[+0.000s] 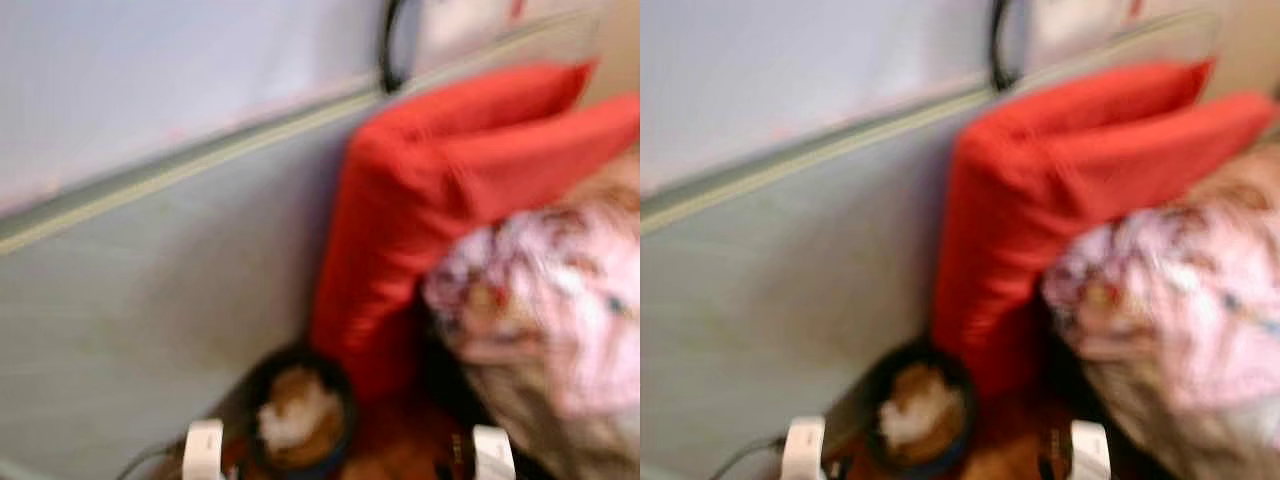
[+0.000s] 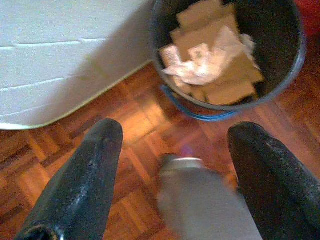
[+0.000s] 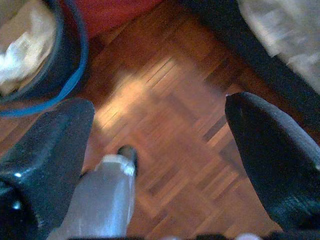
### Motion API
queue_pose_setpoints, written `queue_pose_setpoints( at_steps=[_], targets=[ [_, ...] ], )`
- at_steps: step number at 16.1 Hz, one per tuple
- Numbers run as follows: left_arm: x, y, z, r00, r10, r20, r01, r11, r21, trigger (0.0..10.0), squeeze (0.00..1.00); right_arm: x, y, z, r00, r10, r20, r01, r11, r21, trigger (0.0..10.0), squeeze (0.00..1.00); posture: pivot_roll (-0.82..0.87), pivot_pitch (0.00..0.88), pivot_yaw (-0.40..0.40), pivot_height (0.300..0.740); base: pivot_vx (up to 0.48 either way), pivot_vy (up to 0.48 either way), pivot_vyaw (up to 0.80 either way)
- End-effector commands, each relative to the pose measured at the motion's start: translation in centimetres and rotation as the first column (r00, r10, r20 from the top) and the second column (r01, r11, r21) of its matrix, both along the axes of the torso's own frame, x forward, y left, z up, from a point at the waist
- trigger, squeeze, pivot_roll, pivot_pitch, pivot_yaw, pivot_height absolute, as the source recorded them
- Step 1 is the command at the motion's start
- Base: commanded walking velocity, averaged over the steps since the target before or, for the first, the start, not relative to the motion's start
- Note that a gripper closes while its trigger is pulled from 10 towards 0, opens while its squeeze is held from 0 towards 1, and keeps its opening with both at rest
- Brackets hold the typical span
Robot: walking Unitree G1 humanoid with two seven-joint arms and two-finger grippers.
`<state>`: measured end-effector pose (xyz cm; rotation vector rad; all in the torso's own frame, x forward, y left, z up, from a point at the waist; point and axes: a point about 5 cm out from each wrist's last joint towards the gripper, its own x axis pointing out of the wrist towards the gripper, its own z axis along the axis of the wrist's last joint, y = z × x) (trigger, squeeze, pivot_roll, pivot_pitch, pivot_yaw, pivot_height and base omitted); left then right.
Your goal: Clean up the room
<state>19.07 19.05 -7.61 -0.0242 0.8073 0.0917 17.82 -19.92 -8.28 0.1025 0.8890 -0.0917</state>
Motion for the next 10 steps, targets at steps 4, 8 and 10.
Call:
queue_pose_setpoints(
  at_steps=[4, 8, 10],
  targets=[
    [-0.52, 0.80, -0.16, 1.000, 0.004, -0.017, -0.004, 1.000, 0.027, 10.0, 0.00, 0.13, 0.90, -0.05, 1.000, 0.026, 0.006, -0.026, 0.999, 0.019, 10.0, 0.00, 0.01, 0.059, -0.014, 0.740, 0.000, -0.370, 0.00],
    [-0.59, 0.77, -0.19, 1.000, 0.005, -0.017, -0.005, 1.000, 0.029, 10.0, 0.00, 0.06, 0.88, -0.09, 1.000, 0.025, 0.000, -0.025, 1.000, 0.017, 10.0, 0.00, 0.01, 0.060, -0.014, 0.740, 0.000, -0.372, 0.00],
    [-0.58, 0.80, -0.18, 1.000, 0.007, -0.016, -0.007, 1.000, 0.030, 10.0, 0.00, 0.04, 0.92, -0.13, 1.000, 0.019, -0.008, -0.019, 1.000, 0.023, 10.0, 0.00, 0.01, 0.067, -0.014, 0.740, 0.000, -0.375, -0.69]
  ],
)
